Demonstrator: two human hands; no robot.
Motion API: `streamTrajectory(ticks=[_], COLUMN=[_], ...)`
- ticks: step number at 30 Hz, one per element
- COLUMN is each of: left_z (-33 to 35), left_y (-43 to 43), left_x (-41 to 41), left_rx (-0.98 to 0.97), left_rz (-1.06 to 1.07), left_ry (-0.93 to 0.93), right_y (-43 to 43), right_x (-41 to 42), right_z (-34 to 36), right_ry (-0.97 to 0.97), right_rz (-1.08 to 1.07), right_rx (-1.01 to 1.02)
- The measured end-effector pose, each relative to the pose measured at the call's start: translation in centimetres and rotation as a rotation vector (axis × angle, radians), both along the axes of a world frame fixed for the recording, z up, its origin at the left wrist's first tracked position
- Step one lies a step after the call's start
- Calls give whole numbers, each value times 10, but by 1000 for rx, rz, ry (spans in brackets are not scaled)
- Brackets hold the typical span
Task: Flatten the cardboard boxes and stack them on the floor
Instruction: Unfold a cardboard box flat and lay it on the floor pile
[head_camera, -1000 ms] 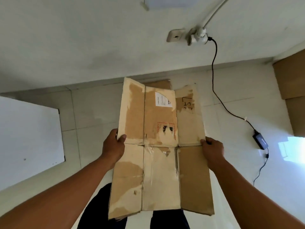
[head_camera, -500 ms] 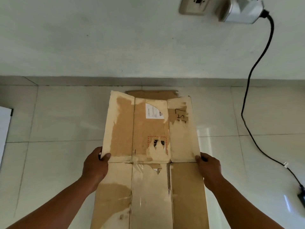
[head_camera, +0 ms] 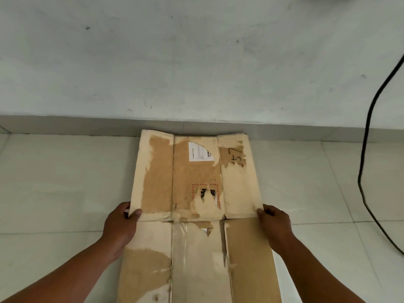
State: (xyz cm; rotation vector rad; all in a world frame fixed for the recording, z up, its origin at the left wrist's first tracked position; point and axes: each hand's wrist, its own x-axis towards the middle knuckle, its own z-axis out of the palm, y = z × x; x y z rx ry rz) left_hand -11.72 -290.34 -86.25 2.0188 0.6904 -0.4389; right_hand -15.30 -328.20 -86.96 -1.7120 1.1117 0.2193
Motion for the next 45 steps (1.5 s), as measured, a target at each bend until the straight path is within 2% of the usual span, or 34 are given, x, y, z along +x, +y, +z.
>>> streamTrajectory(ticks=[7,10,12,14,18,24,27,30,32,41,45], left_z=[-30,-28,-25,-27,-33,-32,-35,-37,-36,-22,23], left_y=[4,-1,-5,-9,-19,-29,-29,-29,-33,-30,-22], left_x=[8,0,-6,-10,-17,-23,-22,-21,-20,-3,-6], left_rx=[49,72,115,190,287,373,393,426,489,574,540], left_rz=[26,-45,-171,-338,-560,-652,-680,-736,-809,-992,-1044], left_ry=[-11,6,-12,-7,45,89,47,27,55,149,216], right_y=[-2,1,4,6,18,22,27,34,37,39,44], right_x=[6,2,-1,-2,-5,-8,-7,-4,-3,4,7], right_z=[-27,-25,-22,-20,-21,-32,-32,-32,-32,-29,4], right_ry=[-41,-57,-64,-71,-22,100,39,-61,-61,89,198], right_rz=[34,50,93,261,817,927,1022,1132,1183,1289,1295], right_rx=[-59,-144,-194,-292,-541,-679,-787,-772,-758,-762,-689])
